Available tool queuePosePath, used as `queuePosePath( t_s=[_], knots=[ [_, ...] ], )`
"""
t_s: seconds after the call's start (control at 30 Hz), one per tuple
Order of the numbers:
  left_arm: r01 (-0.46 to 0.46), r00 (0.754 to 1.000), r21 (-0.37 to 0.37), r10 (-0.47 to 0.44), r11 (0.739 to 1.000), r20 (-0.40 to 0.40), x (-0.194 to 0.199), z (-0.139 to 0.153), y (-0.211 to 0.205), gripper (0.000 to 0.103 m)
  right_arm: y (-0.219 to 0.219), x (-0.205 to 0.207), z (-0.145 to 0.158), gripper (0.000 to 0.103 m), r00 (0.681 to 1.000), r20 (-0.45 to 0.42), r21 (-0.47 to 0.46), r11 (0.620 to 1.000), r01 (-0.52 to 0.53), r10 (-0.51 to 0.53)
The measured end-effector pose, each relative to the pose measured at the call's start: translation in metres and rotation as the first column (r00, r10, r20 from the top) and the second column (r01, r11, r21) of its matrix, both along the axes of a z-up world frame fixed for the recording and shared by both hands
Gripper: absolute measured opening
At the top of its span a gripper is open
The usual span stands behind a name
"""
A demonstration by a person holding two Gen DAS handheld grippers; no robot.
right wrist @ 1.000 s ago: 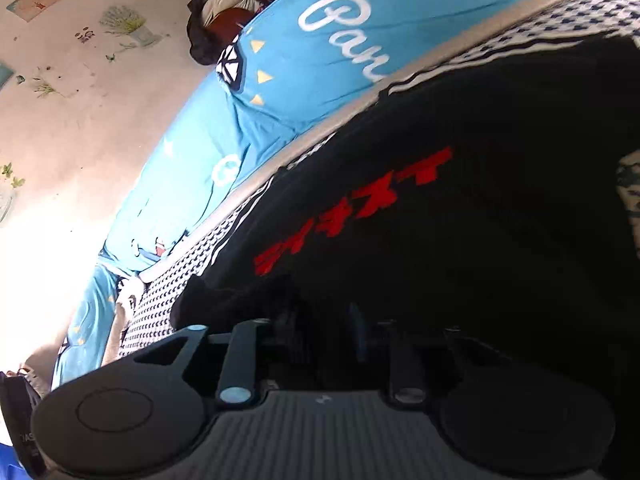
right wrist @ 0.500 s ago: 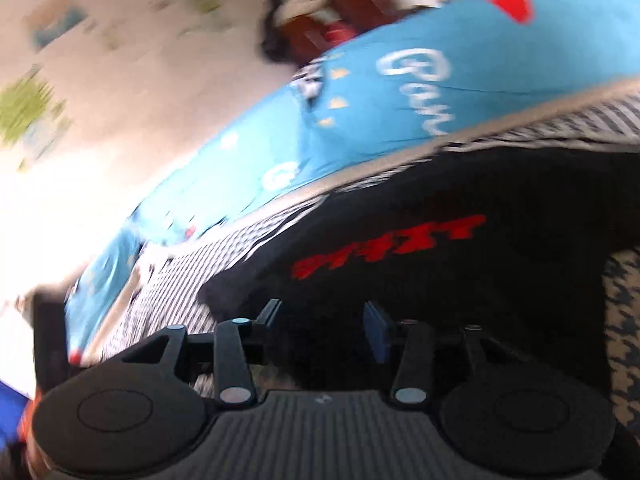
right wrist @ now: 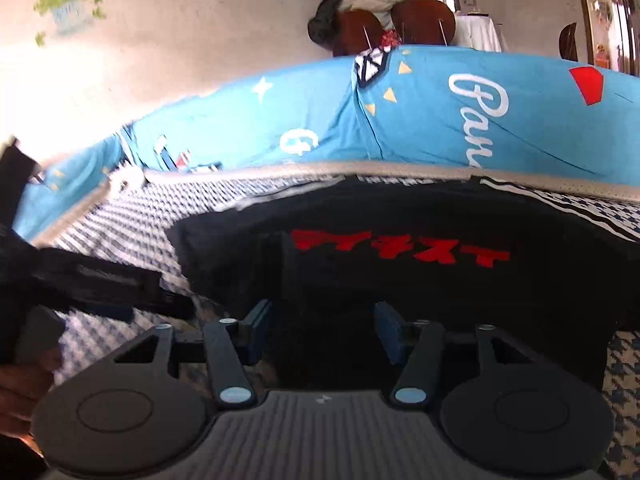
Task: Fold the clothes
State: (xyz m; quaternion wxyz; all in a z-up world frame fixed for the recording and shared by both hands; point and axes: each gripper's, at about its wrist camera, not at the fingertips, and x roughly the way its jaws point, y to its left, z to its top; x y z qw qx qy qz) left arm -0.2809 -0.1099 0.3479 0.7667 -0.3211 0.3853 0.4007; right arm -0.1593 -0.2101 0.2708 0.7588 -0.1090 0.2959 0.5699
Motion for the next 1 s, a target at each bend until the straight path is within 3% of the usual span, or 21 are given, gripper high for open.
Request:
queuePosePath(
  t_s=[0.13, 0.3, 0.5, 0.73, 1.0],
  knots=[
    [-0.027, 1.0, 0.012, 0.027, 1.0, 0.012, -0.008, 0.006, 0.004, 0.097, 0.002, -0.008, -0.001, 0.015, 0.999, 0.018, 0.002, 0.999, -0.032, 0.032],
    [-0.058, 0.998, 0.074, 0.058, 0.996, 0.008, -0.02, 0.017, 0.008, 0.098, -0.017, -0.031, 0.013, 0.014, 0.986, -0.021, 0.056, 0.985, -0.165, 0.167],
    [-0.078, 0.997, 0.096, 0.076, 0.992, 0.02, -0.033, 0.025, 0.012, 0.099, -0.039, -0.081, 0.025, 0.012, 0.927, -0.128, 0.127, 0.933, -0.337, 0.352],
    [-0.109, 0.994, 0.134, 0.105, 0.985, 0.036, -0.061, 0.035, 0.016, 0.099, -0.034, -0.128, 0.023, 0.009, 0.886, -0.193, 0.125, 0.906, -0.405, 0.422],
    [-0.152, 0.988, 0.263, 0.15, 0.953, 0.028, -0.098, 0.058, 0.021, 0.1, -0.022, -0.175, 0.016, 0.009, 0.842, -0.236, 0.109, 0.875, -0.472, 0.485]
  ],
)
